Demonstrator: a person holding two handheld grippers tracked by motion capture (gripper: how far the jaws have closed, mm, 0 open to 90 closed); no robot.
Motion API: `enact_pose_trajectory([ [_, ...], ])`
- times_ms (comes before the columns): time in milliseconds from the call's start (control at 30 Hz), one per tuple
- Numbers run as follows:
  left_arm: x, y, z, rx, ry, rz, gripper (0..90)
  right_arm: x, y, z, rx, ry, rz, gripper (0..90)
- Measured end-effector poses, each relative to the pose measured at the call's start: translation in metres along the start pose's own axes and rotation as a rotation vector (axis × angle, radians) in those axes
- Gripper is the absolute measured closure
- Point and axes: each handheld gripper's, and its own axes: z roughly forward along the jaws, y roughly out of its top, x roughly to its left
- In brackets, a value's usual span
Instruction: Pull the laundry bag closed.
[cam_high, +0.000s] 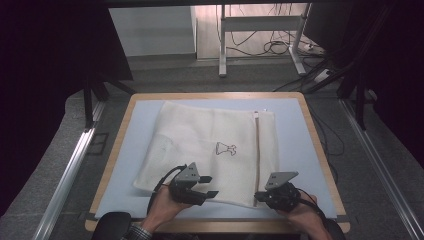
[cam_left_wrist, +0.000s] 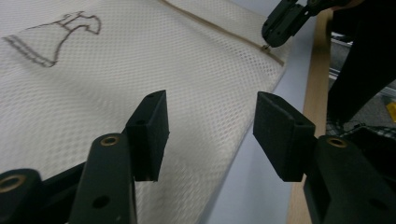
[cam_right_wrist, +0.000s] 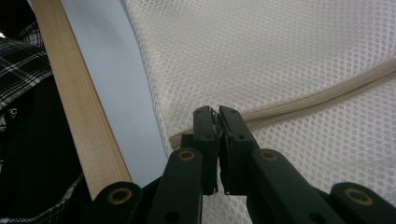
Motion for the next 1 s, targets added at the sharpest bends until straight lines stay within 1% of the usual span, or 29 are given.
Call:
enact_pose_trajectory([
  [133, -0.004, 0.006, 0.012, 0.013, -0.030, 0.012, 51.1, -0.001, 0.000, 0.000, 0.000, 0.002, 0.000, 85.8],
  [333, -0.010, 0.015, 0.032, 0.029, -0.089, 0.016, 61.2, -0.001, 0.000, 0.000, 0.000, 0.007, -0.001, 85.9],
  [467, -0.013, 0.020, 0.043, 0.036, -0.107, 0.036, 68.9, -0.001, 0.000, 0.000, -0.002, 0.005, -0.002, 85.8],
  [567, -0.013, 0.024, 0.050, 0.039, -0.123, 0.039, 72.4, -0.001, 0.000, 0.000, -0.002, 0.005, -0.003, 85.8],
  [600, -0.014, 0.025, 0.054, 0.032, -0.129, 0.032, 73.5, -0.001, 0.000, 0.000, -0.002, 0.005, -0.003, 85.8],
  [667, -0.015, 0.028, 0.060, 0.037, -0.144, 0.040, 76.9, -0.001, 0.000, 0.000, -0.003, 0.004, -0.001, 85.8],
  [833, -0.021, 0.031, 0.071, 0.057, -0.158, 0.055, 85.6, -0.002, -0.001, -0.001, -0.006, 0.005, 0.005, 85.8],
  [1000, -0.026, 0.035, 0.082, 0.074, -0.160, 0.076, 89.2, -0.002, -0.001, -0.001, -0.002, 0.003, 0.007, 85.8],
])
